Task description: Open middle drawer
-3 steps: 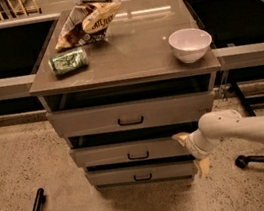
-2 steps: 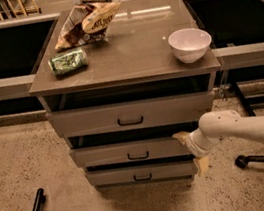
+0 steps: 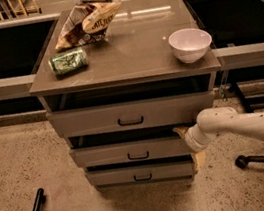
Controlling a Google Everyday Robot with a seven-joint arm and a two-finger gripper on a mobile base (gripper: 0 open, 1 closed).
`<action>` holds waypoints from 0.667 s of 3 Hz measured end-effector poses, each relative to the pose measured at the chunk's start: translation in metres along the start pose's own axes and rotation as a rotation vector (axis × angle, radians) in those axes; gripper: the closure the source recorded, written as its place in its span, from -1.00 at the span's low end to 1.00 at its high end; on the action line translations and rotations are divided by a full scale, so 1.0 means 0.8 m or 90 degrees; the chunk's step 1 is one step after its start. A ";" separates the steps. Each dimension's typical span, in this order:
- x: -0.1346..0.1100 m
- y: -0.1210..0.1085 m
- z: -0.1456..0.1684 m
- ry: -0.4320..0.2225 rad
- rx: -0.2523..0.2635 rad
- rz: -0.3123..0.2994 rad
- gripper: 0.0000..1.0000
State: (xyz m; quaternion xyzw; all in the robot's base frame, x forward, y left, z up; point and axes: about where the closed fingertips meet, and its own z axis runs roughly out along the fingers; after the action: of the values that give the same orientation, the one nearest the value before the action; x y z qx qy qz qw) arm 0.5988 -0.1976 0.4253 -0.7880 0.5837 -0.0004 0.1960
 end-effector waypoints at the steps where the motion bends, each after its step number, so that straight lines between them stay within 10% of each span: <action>1: 0.015 -0.010 0.006 0.015 0.011 0.034 -1.00; 2: 0.025 -0.013 0.016 0.027 0.008 0.059 -0.95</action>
Offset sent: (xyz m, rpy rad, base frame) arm 0.0266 -0.0180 -0.0135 -0.0210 -0.0004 -0.1374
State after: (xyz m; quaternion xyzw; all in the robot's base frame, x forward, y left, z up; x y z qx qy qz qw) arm 0.6174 -0.2095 0.4124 -0.7586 0.6236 -0.0117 0.1882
